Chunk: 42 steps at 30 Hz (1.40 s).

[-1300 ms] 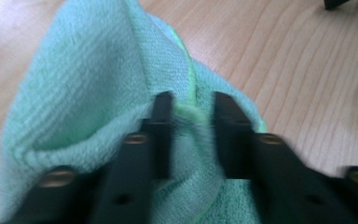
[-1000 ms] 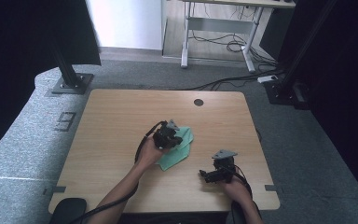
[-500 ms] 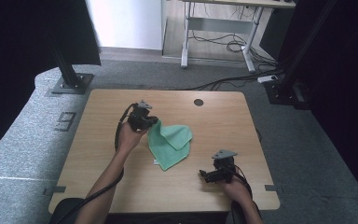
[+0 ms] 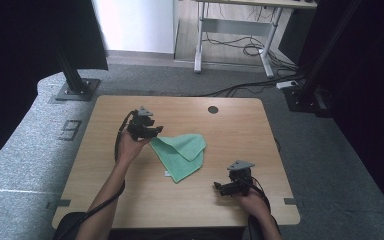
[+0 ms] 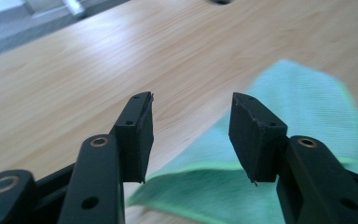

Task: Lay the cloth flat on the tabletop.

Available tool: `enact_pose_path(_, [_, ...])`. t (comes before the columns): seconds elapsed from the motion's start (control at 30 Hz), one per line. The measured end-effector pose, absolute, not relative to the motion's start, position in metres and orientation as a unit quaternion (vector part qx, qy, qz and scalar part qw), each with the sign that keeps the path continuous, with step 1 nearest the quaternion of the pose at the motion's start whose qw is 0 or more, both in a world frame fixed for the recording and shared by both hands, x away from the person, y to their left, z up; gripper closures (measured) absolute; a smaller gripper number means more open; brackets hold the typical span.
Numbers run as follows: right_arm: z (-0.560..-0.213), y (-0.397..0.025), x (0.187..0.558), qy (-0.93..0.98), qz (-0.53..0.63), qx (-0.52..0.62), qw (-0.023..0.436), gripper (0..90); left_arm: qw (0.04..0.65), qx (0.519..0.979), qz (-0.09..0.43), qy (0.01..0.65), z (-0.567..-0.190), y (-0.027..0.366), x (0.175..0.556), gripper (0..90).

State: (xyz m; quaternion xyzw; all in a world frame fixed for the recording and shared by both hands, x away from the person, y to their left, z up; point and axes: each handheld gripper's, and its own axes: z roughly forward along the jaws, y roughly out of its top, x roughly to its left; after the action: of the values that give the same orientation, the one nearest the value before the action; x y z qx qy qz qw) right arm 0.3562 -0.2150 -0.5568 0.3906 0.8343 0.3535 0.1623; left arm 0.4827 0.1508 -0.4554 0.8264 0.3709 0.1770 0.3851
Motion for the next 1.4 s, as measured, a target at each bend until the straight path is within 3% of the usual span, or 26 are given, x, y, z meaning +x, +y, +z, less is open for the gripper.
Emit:
enact_pose_path(0.33, [-0.557, -0.215, 0.356, 0.834, 0.354, 0.391, 0.162, 0.0, 0.391, 0.874, 0.11, 0.269, -0.475, 0.074, 0.46, 50.9])
enact_pose_path(0.63, [-0.557, -0.215, 0.356, 0.834, 0.354, 0.392, 0.162, 0.0, 0.343, 0.902, 0.086, 0.248, -0.518, 0.046, 0.455, 52.5])
enact_pose_path(0.73, [-0.557, -0.215, 0.356, 0.834, 0.353, 0.392, 0.161, 0.0, 0.319, 0.912, 0.095, 0.239, -0.53, 0.041, 0.454, 58.4])
enact_pose_path(0.8, [-0.557, -0.215, 0.356, 0.834, 0.353, 0.392, 0.161, 0.0, 0.317, 0.911, 0.107, 0.241, -0.532, 0.041, 0.453, 68.0])
enact_pose_path(0.87, [-0.557, -0.215, 0.356, 0.834, 0.353, 0.392, 0.161, 0.0, 0.321, 0.908, 0.098, 0.25, -0.529, 0.042, 0.455, 82.0])
enact_pose_path(0.93, [-0.557, -0.215, 0.356, 0.834, 0.353, 0.392, 0.161, 0.0, 0.323, 0.907, 0.099, 0.252, -0.524, 0.043, 0.456, 84.9])
enact_pose_path(1.4, [-0.557, -0.215, 0.356, 0.834, 0.354, 0.391, 0.163, 0.0, 0.356, 0.871, 0.144, 0.306, -0.438, 0.072, 0.504, 82.7])
